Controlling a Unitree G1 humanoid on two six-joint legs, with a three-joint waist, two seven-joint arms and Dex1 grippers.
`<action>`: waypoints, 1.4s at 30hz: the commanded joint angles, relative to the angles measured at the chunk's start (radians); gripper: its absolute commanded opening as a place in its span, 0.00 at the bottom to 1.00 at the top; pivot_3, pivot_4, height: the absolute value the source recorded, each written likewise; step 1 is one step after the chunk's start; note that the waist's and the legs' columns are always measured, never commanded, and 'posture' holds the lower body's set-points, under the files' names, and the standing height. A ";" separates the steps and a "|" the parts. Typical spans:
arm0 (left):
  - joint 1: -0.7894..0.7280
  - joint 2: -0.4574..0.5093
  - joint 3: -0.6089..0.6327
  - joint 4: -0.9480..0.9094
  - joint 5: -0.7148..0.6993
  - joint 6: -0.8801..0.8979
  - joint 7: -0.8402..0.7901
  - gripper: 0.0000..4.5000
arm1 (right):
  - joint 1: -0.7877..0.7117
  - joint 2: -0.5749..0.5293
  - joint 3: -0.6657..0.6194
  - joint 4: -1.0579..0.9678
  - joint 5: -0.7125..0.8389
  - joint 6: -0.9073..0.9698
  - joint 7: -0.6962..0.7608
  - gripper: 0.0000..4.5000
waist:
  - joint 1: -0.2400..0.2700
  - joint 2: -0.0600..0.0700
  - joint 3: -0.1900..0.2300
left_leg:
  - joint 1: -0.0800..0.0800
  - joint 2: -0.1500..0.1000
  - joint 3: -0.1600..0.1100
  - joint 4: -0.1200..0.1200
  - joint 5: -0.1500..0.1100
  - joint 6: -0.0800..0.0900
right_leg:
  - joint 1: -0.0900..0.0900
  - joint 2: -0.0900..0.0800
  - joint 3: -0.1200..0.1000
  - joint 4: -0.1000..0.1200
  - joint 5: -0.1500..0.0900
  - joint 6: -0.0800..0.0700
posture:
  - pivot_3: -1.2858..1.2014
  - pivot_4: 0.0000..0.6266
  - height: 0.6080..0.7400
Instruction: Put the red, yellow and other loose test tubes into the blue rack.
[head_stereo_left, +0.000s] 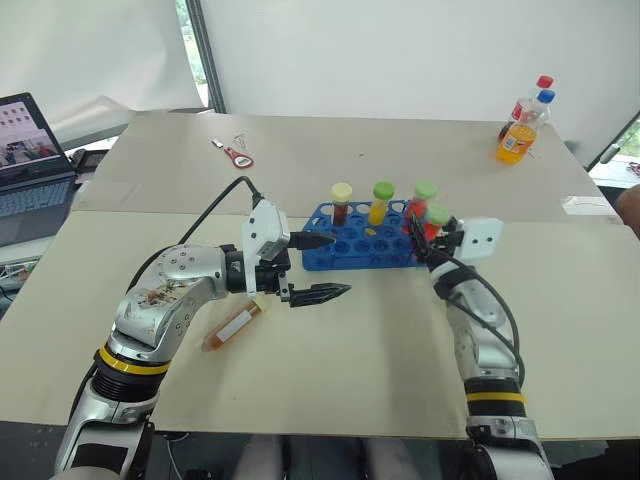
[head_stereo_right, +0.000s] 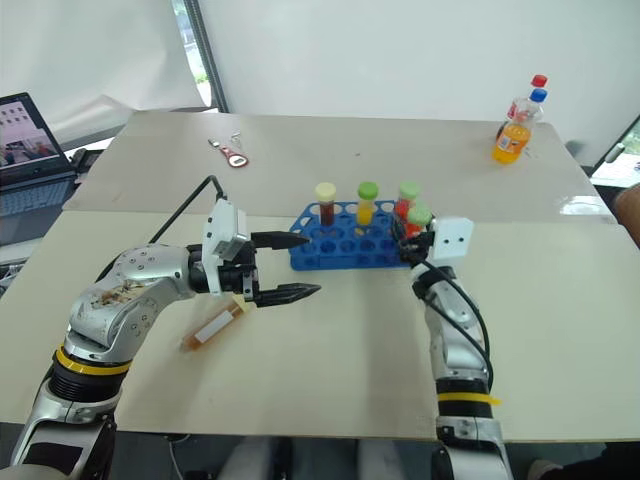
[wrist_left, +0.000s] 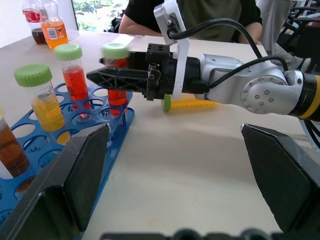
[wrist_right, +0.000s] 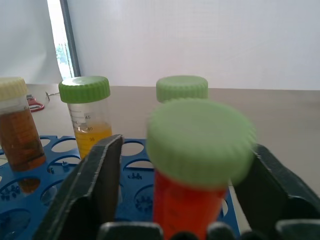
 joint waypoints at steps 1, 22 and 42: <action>-0.020 -0.010 0.011 -0.015 -0.005 -0.007 0.011 1.00 | 0.018 -0.032 -0.005 -0.108 0.015 0.041 0.005 1.00 | 0.000 0.000 0.000 | 0.000 0.000 0.000 0.000 0.000 0.000 | 0.000 0.000 0.000 0.000 0.000 0.000 | 0.52 0.24 0.74; 0.056 0.172 -0.062 -0.073 0.026 -0.098 -0.243 1.00 | 0.012 -0.901 0.017 -0.473 0.386 1.318 0.370 1.00 | 0.015 0.000 0.000 | 0.001 0.001 0.004 -0.001 0.000 0.001 | 0.003 0.002 0.001 -0.008 0.000 0.000 | 0.52 0.24 0.74; 0.102 0.114 -0.111 -0.114 0.056 -0.133 -0.214 1.00 | -0.297 -0.951 0.482 -0.187 0.249 1.335 0.644 0.35 | 0.025 0.000 0.000 | -0.007 0.000 0.003 0.001 -0.002 0.004 | -0.001 0.000 -0.001 -0.014 0.000 0.000 | 0.52 0.24 0.74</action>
